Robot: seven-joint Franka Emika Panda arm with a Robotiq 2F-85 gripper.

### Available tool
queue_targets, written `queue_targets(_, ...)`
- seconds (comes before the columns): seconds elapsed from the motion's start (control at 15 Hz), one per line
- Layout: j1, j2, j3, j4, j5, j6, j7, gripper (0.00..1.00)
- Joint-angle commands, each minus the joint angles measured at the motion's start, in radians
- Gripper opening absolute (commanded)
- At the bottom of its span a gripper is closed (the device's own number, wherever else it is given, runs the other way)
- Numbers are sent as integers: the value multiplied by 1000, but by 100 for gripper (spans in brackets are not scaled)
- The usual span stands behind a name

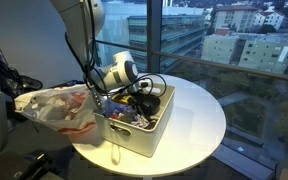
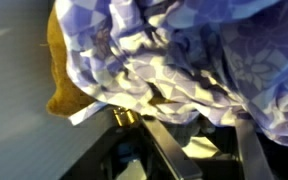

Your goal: Remove the black bowl from the plastic bag, put it in the white basket, remove the duster and toy moose from the white basket and put them in the plastic bag

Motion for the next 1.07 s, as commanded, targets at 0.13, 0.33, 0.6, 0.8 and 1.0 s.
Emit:
queue_targets(0.13,7,-18,-5,-11,44,-1,-4,5)
queue_targets(0.33,46,-86,-33,-39,22,-39,16,3)
queue_targets(0.6,113,-217,-80,-88,-56,-117,74,5)
queue_targets(0.8,131,-355,-65,-129,-153,-169,144,5)
queue_targets(1.0,93,-510,12,-175,-191,-190,181,5)
